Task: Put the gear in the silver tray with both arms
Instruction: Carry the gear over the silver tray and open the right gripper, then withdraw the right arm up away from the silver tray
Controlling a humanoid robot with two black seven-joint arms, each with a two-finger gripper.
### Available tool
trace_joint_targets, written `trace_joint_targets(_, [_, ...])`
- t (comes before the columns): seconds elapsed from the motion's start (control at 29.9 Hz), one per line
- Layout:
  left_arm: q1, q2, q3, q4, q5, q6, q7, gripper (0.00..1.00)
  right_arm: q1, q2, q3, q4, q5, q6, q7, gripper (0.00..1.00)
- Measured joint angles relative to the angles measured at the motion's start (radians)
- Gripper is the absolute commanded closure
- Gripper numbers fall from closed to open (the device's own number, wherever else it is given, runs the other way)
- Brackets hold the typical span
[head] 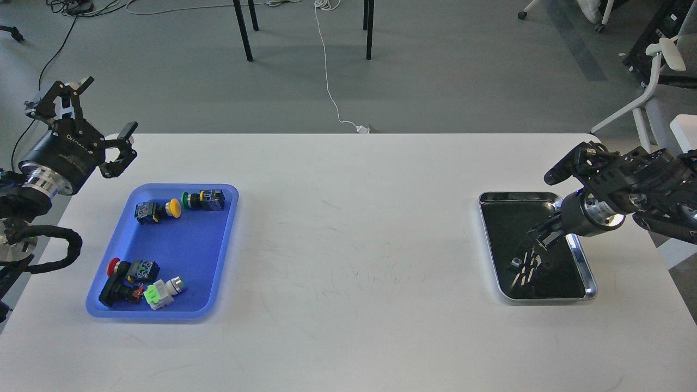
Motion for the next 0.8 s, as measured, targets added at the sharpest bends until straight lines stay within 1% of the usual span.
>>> trace_joint_targets(0.07, [-0.002, 0.000, 0.001, 0.000, 0.000, 0.001, 0.000, 0.02, -0.004, -0.003, 0.002, -0.003, 0.000, -0.003, 0.000, 0.67])
trace_joint_targets(0.13, [-0.003, 0.000, 0.001, 0.000, 0.000, 0.001, 0.001, 0.02, -0.006, -0.005, 0.003, -0.004, 0.001, -0.004, 0.000, 0.55])
trace_joint_targets(0.17, [-0.004, 0.000, 0.001, 0.000, 0.000, 0.001, 0.001, 0.02, -0.007, -0.005, 0.003, -0.004, 0.001, -0.005, 0.001, 0.51])
trace_joint_targets(0.23, [-0.006, 0.000, 0.002, 0.000, 0.000, 0.000, 0.002, 0.02, -0.007, -0.007, 0.003, -0.004, 0.001, -0.005, 0.001, 0.45])
trace_joint_targets(0.3, [-0.008, 0.000, 0.002, 0.000, 0.000, 0.000, 0.002, 0.02, -0.007, -0.014, 0.004, -0.003, 0.001, -0.005, 0.002, 0.41])
trace_joint_targets(0.4, [-0.010, 0.000, 0.002, 0.000, 0.000, 0.000, 0.002, 0.02, -0.006, -0.024, 0.004, 0.003, 0.002, -0.004, 0.006, 0.39])
trace_joint_targets(0.5, [-0.010, 0.000, 0.002, -0.002, 0.000, 0.000, 0.002, 0.02, 0.000, -0.028, 0.004, 0.005, 0.003, -0.002, 0.009, 0.24])
trace_joint_targets(0.6, [-0.010, 0.000, -0.003, -0.003, 0.000, 0.000, 0.001, 0.02, 0.020, -0.032, 0.042, 0.004, 0.012, -0.004, 0.010, 0.03])
trace_joint_targets(0.8, [-0.022, 0.005, -0.010, -0.003, -0.001, 0.003, -0.004, 0.02, 0.032, -0.044, 0.325, -0.009, 0.049, -0.002, 0.008, 0.01])
